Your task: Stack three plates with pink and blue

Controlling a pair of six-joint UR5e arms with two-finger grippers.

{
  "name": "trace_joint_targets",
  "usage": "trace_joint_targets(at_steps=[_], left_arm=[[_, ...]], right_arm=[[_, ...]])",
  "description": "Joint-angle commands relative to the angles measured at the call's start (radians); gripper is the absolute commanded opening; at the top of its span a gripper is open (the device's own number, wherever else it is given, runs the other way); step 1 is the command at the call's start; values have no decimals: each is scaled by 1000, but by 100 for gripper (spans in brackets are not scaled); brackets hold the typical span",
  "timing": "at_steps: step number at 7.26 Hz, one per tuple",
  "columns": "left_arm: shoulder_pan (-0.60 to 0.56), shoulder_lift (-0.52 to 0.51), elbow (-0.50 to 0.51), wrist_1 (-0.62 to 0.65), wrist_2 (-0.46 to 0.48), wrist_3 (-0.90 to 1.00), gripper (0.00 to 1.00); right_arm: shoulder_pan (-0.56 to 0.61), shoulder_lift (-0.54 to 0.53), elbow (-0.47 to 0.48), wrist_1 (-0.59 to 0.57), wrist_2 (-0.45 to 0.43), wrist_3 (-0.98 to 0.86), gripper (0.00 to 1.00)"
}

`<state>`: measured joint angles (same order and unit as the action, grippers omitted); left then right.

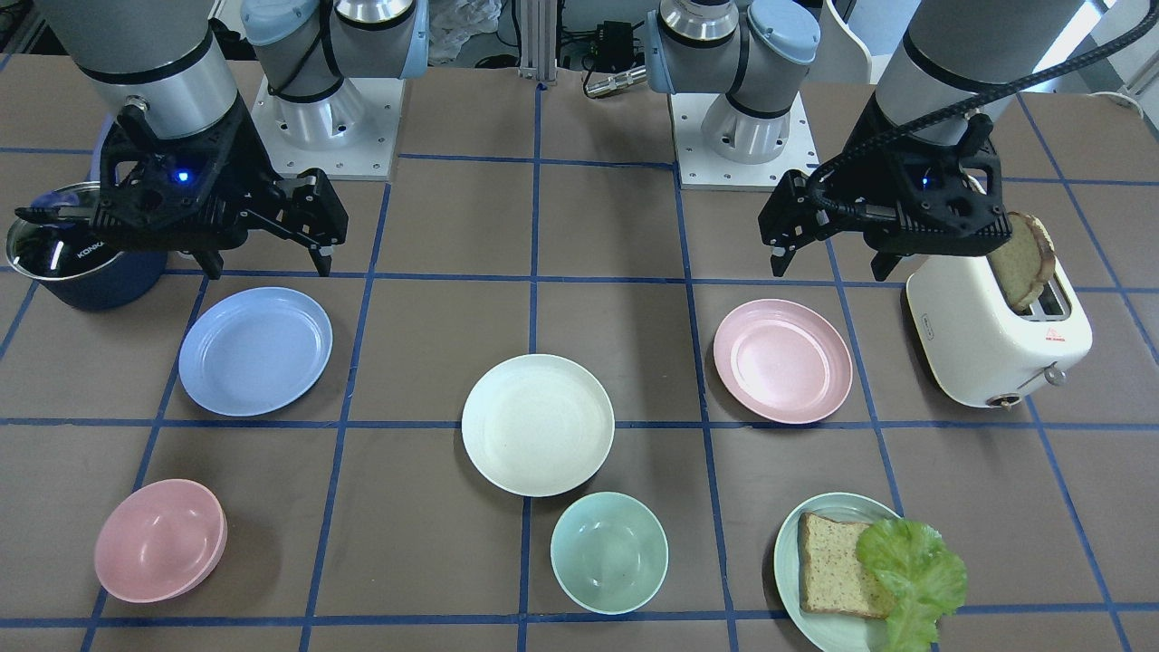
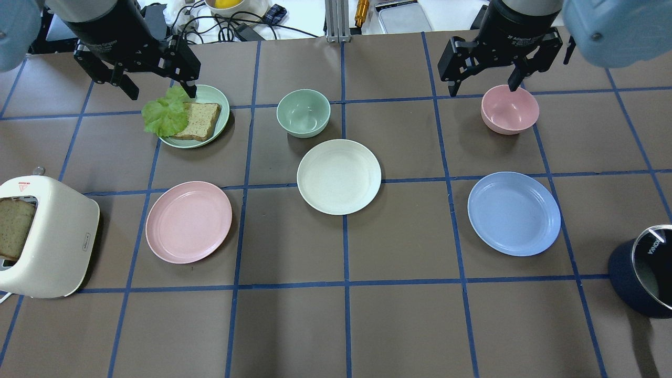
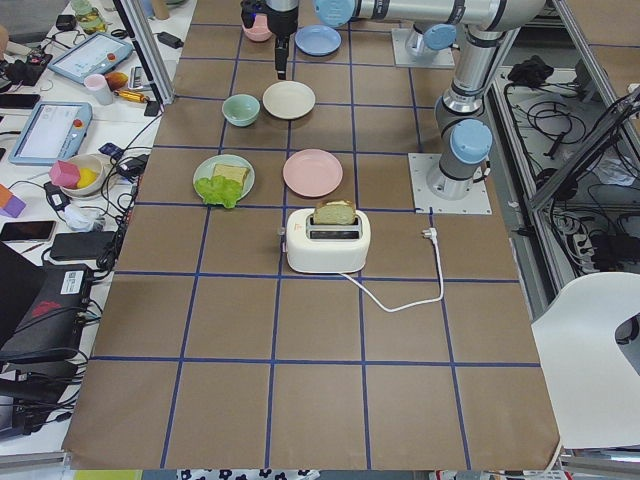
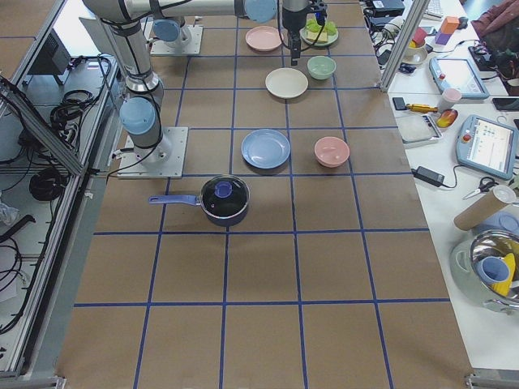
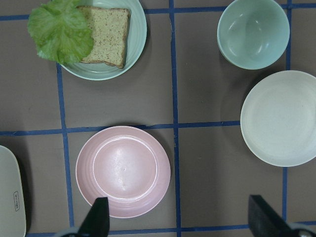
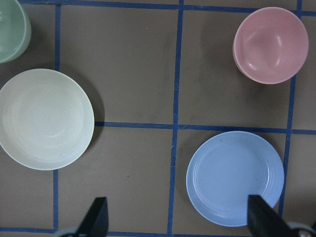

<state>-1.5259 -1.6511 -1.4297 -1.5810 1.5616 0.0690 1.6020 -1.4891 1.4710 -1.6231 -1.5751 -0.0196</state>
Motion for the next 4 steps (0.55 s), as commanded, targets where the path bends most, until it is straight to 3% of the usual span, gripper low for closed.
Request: trace_joint_targets(at_steps=[1,4], left_arm=[[1,2,0,-1,2,0,100],[1,2,0,-1,0,0,100]], right_arm=[[1,0,-1,6,-2,1,100],[-1,-5,5,17,-16,6,100]])
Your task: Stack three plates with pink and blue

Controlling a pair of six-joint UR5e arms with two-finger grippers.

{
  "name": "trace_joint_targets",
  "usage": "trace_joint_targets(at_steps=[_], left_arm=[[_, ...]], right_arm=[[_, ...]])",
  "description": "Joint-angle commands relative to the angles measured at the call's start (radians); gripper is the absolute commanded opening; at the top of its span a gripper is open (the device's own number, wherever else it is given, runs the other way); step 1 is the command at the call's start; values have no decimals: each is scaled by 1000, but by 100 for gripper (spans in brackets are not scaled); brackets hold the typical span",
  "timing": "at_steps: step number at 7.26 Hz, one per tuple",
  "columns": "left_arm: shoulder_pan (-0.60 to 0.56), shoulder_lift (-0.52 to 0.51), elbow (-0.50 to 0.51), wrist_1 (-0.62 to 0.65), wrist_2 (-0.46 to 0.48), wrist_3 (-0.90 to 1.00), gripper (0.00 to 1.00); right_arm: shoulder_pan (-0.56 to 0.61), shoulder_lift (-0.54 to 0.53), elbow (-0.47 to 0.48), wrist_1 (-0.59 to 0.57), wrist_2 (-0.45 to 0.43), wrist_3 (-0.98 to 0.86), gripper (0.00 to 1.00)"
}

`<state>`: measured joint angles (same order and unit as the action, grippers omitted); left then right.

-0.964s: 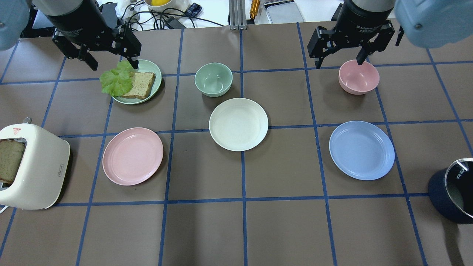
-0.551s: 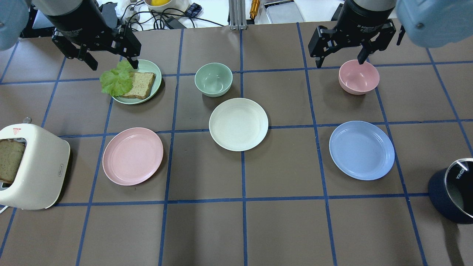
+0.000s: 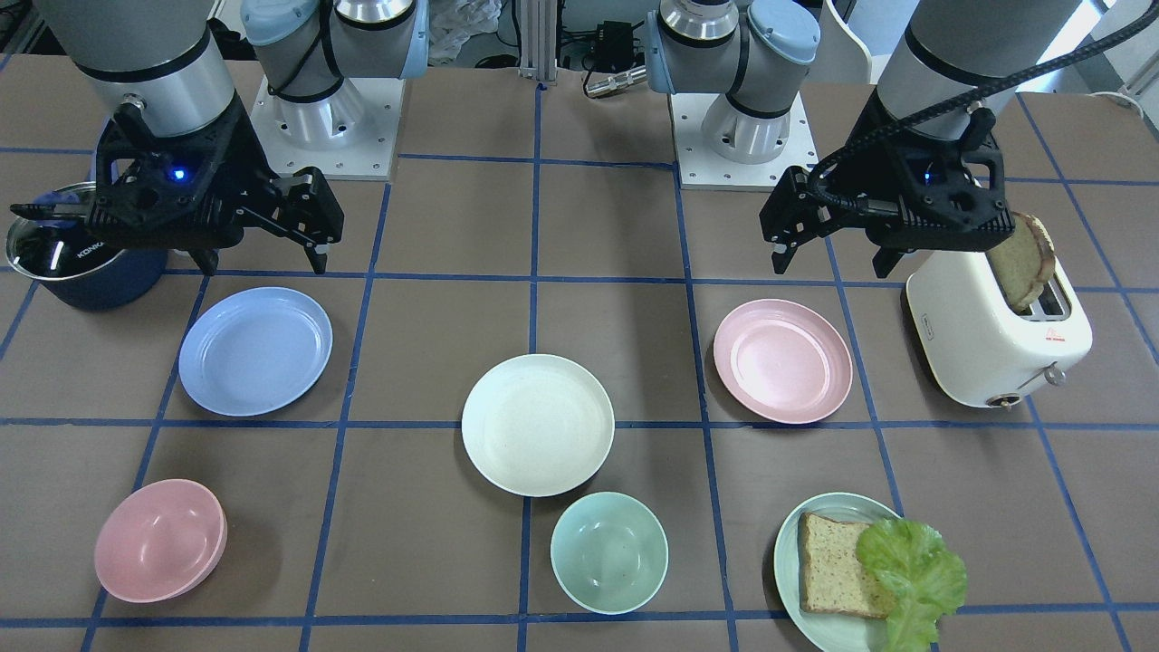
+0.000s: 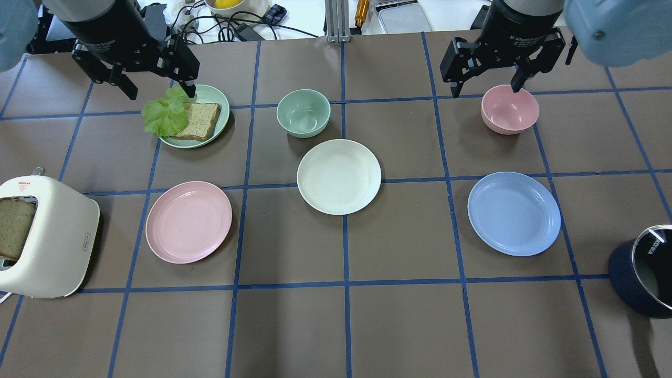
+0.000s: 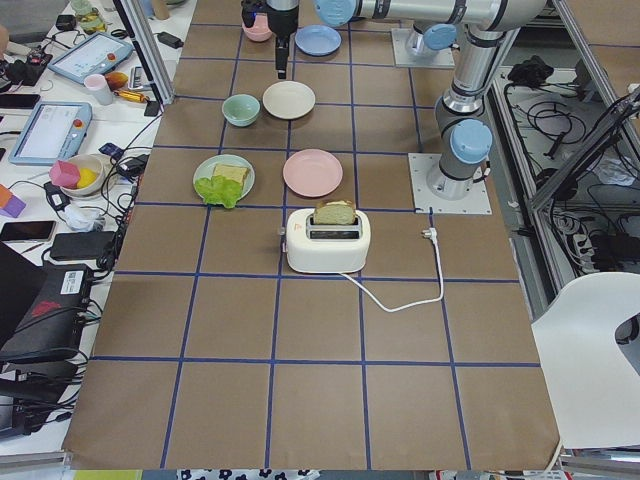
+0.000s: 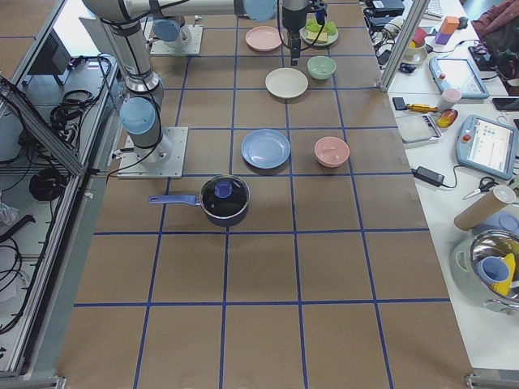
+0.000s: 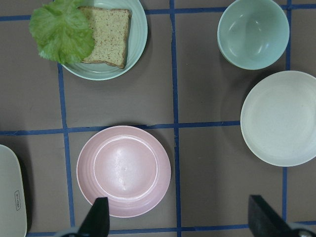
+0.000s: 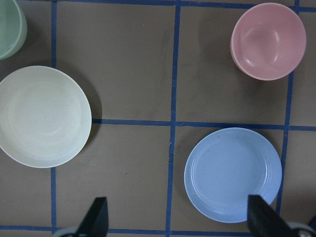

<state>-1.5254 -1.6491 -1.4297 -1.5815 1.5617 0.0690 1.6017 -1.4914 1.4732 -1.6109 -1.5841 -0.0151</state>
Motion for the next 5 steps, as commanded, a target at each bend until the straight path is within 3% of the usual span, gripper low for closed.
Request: trace_joint_targets(at_steps=[1,5], left_arm=[[1,0,0,0,0,0,100],[4,3,-2,-2,1,5,100]], right_arm=[[0,-3,4,5,-17,0,100],[-11,-3,7,12,-17,-3,100]])
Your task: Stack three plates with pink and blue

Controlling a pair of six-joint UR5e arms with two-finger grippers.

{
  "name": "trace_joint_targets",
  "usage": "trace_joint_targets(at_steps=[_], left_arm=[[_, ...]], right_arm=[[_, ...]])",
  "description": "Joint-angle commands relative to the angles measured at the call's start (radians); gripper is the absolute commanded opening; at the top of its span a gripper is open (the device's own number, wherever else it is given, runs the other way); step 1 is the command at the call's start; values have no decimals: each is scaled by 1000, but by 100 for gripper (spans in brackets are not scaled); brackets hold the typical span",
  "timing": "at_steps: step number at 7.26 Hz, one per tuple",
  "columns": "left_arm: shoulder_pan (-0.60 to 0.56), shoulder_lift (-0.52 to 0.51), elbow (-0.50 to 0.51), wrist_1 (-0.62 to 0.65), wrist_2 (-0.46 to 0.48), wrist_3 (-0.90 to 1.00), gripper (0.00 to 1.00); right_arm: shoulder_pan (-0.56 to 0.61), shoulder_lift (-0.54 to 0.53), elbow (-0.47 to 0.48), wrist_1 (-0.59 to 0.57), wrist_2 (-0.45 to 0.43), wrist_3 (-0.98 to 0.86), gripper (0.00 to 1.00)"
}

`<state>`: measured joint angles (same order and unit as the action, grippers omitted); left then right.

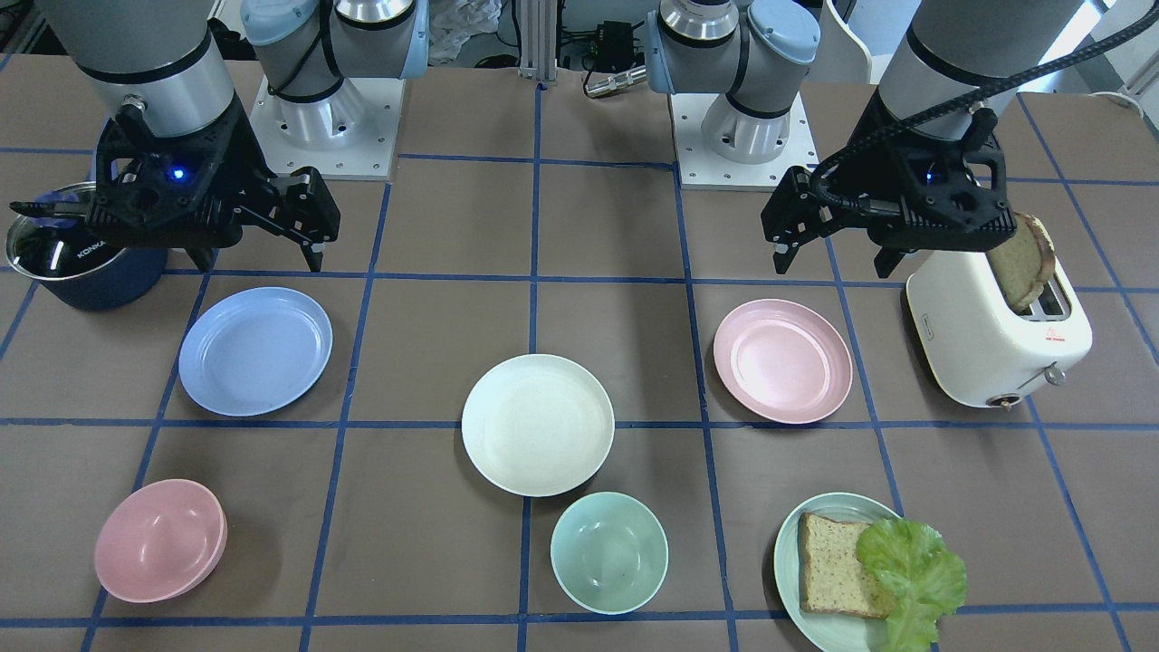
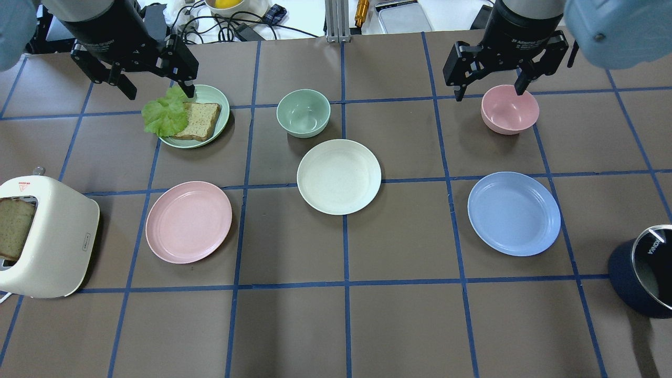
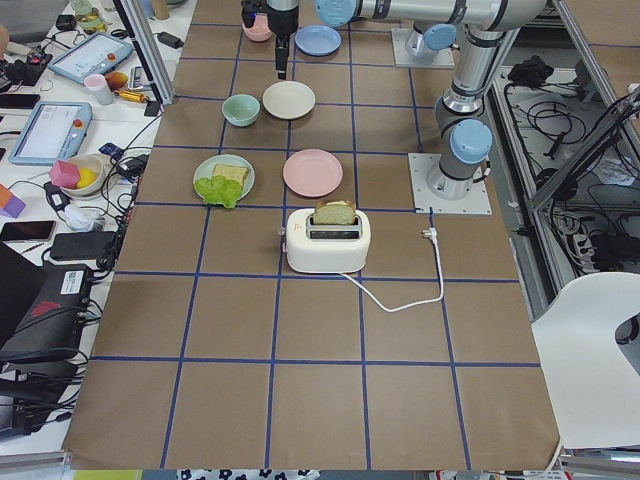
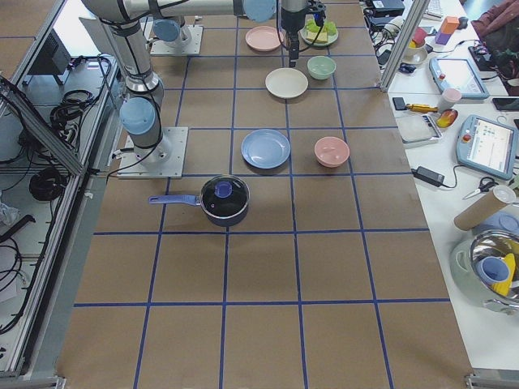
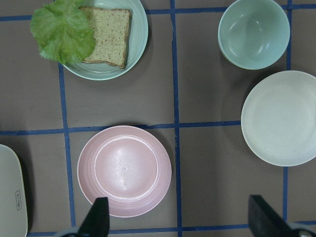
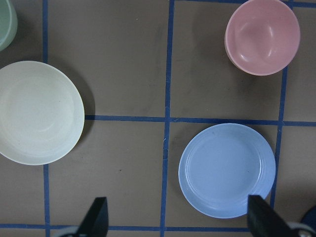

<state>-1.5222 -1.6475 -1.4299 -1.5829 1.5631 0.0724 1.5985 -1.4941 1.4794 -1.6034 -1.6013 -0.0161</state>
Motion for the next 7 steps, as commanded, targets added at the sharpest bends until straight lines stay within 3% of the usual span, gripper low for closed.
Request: trace_joint_targets(at_steps=[1,2,3,5,7], left_arm=[[1,0,0,0,-1,1,100],[1,-2,-1,0,-1,1,100],[1,-2,-15,0,5,1,100],[1,-15,-23,-6,-3,-9,100],[4,-34,-117,4,2,-9,100]], right_arm=[[-31,0,1,6,-8,-16,100],[-43,0,2,5,-40,-36,99],[-49,0,6,11,-58,-92,89],[-116,0,16,43,-55,-125,91],[-135,0,36,31,-55,-177,91]])
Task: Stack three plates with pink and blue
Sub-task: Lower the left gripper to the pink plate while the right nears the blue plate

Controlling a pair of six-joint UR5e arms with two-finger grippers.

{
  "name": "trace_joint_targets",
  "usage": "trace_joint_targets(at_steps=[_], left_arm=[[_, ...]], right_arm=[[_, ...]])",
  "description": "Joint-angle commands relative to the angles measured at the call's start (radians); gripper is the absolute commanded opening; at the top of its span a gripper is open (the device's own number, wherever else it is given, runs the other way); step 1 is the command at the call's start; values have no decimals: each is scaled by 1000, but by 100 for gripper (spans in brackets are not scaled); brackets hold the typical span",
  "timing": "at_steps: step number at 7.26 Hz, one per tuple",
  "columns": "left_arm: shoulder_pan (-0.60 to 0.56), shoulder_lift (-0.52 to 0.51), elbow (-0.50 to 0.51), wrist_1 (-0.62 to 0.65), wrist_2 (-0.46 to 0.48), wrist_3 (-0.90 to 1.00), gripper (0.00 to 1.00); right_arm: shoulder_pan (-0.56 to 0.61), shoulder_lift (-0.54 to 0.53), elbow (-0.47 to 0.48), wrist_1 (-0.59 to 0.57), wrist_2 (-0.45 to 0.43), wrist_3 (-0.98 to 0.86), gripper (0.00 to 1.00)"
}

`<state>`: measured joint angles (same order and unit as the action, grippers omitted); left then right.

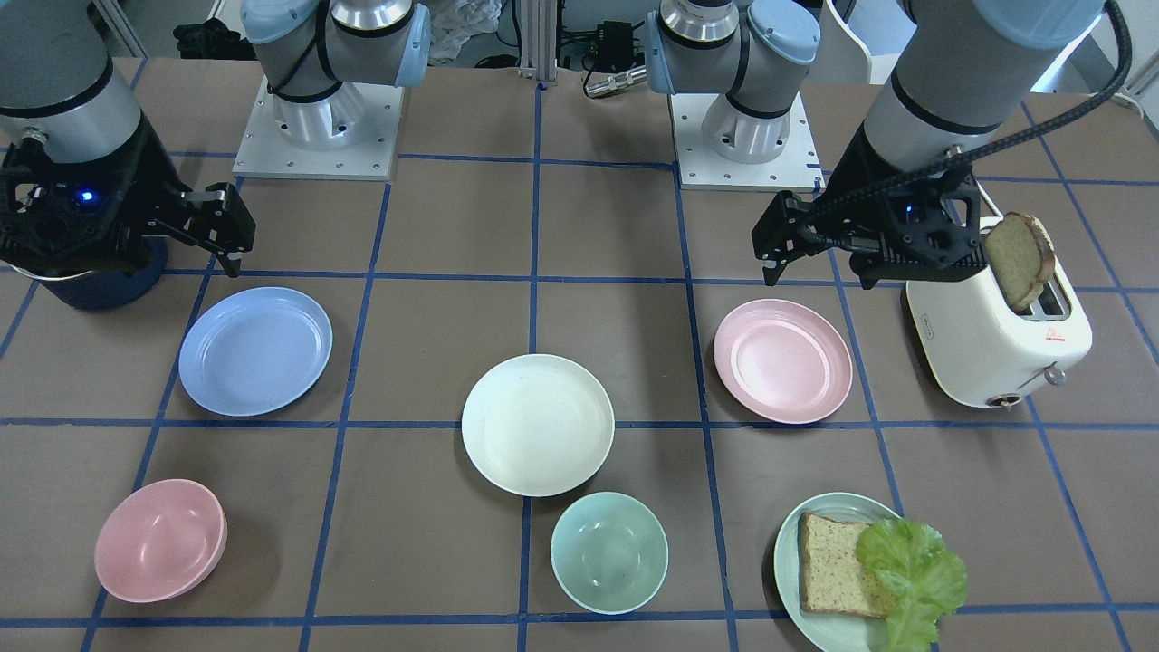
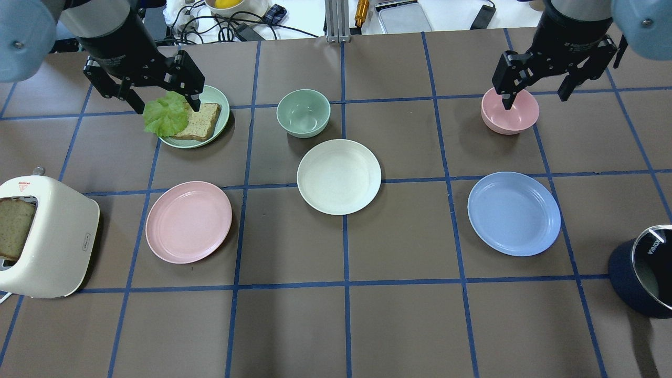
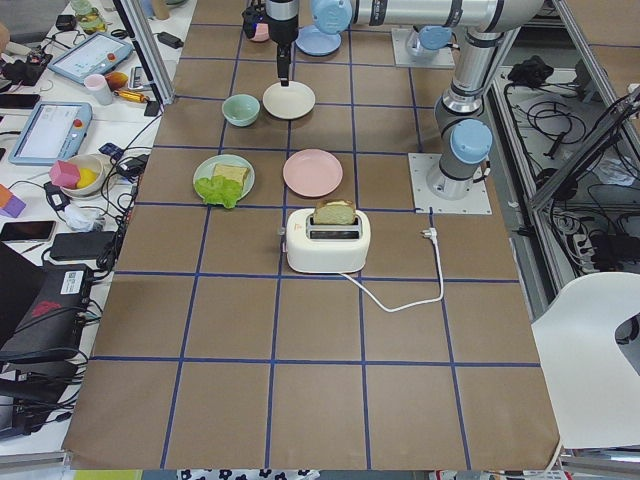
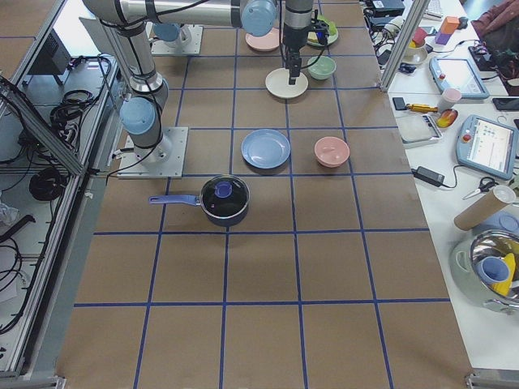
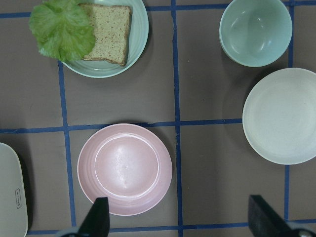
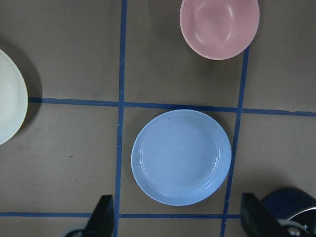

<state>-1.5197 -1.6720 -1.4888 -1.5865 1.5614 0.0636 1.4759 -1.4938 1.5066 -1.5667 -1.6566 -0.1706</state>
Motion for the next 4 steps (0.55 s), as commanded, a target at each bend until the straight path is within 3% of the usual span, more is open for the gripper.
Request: trace_joint_targets(at_steps=[1,2,4], left_arm=[[1,-20,-124,63,6,1,100],[0,-28,-204,126,6,-2,100],[0,-26,-423,436,12,1,100]], right_arm=[[-20,0,9,-6,0,-24,91],[-32,0,12,-7,0,-24,90],[-69,1,29,-21,1,-55,89]])
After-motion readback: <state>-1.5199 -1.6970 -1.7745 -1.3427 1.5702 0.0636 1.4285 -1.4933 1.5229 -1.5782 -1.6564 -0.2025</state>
